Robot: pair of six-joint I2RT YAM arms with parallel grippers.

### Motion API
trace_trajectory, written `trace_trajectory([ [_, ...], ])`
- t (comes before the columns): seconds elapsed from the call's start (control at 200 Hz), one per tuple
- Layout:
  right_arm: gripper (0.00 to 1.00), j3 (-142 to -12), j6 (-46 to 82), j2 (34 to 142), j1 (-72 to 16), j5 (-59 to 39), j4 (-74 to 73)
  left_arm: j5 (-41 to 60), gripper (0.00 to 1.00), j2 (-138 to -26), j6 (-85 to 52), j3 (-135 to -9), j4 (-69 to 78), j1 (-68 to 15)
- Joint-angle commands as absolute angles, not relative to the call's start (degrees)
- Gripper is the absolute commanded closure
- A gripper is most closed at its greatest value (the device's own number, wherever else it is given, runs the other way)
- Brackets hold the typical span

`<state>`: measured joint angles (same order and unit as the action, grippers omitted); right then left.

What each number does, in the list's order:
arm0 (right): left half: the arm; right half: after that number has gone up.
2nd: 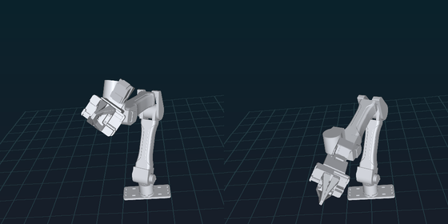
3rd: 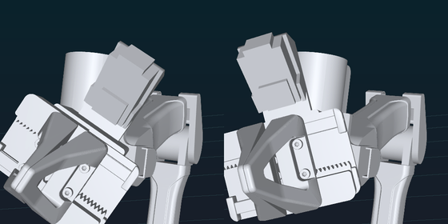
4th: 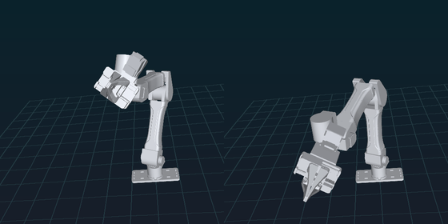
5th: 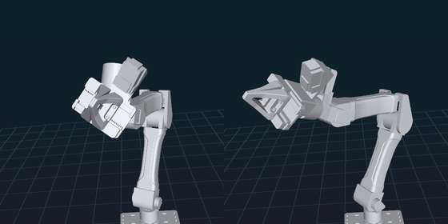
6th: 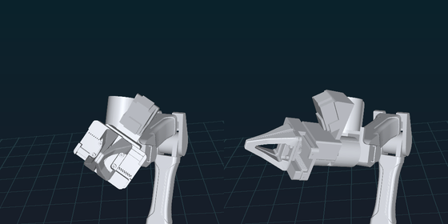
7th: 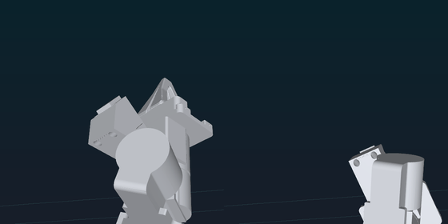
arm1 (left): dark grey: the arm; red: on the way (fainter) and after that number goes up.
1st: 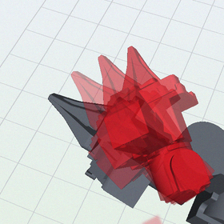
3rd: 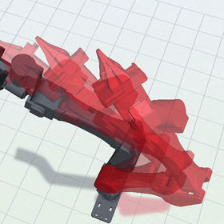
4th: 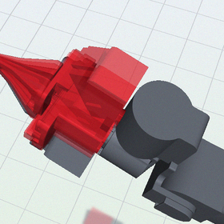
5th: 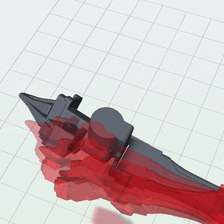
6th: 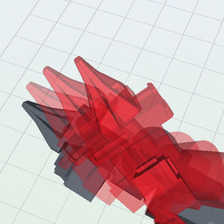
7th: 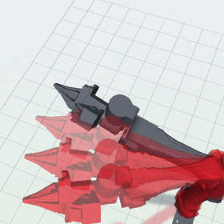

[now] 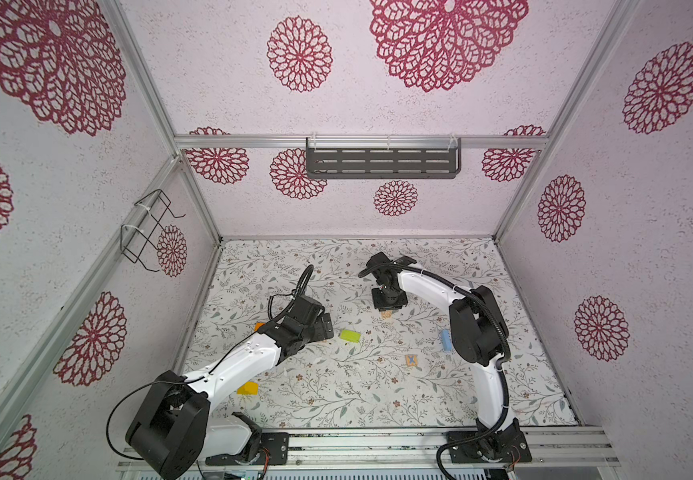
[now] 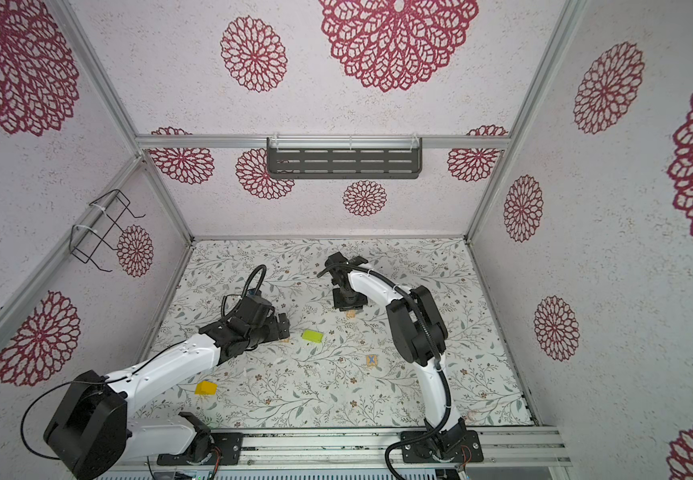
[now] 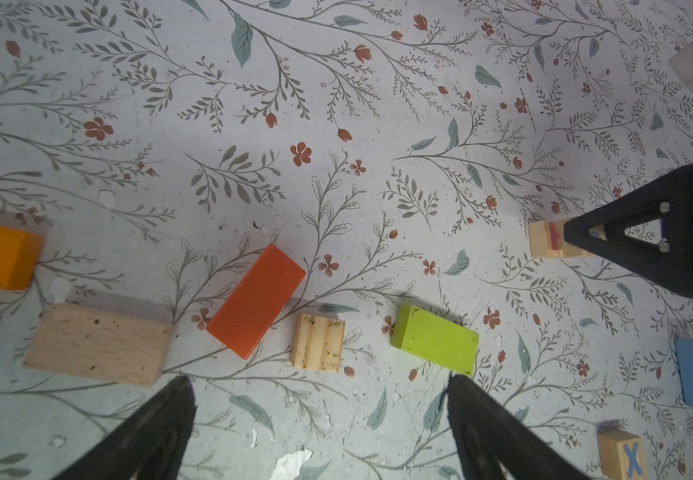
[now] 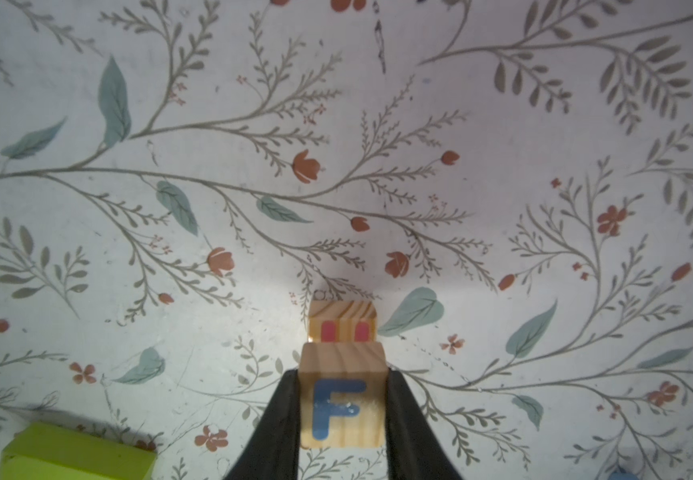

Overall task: Build the wood block tower
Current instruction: 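Carry the F cube over the H cube and lower it on top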

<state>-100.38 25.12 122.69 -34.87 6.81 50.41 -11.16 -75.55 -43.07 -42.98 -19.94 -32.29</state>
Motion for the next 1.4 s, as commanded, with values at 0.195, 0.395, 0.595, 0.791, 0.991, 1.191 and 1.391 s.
trace_trajectory([
  [0.195, 0.69, -99.6, 26.7, 122.2, -35.2, 7.1, 50.6, -11.2, 0.03, -75.4, -43.3, -41.9, -18.3, -31.8],
  [0.395, 0.68, -98.8, 26.9, 122.3, -35.2, 7.2, 50.2, -11.3, 0.03, -75.3, -43.2, -41.7, -18.4, -31.7],
  [0.595, 0.66, -99.0, 27.0, 122.7, -35.2, 7.1, 50.1, -11.2, 0.03, -75.4, -43.3, -41.8, -18.2, -31.7],
  [0.791, 0.65, -99.0, 27.0, 122.7, -35.2, 7.3, 49.8, -11.2, 0.03, -75.5, -43.2, -41.7, -18.2, -31.6],
  [0.991, 0.65, -99.6, 27.2, 122.7, -35.2, 7.6, 49.9, -11.2, 0.03, -75.4, -43.2, -41.7, -18.0, -31.6],
  [1.191, 0.65, -100.4, 27.2, 123.1, -35.2, 7.6, 50.4, -11.1, 0.03, -75.0, -43.3, -41.5, -18.1, -31.4],
  [1.391, 0.65, -100.7, 27.1, 123.4, -35.1, 8.0, 50.4, -10.9, 0.03, -75.1, -43.3, -41.5, -17.8, -31.4],
])
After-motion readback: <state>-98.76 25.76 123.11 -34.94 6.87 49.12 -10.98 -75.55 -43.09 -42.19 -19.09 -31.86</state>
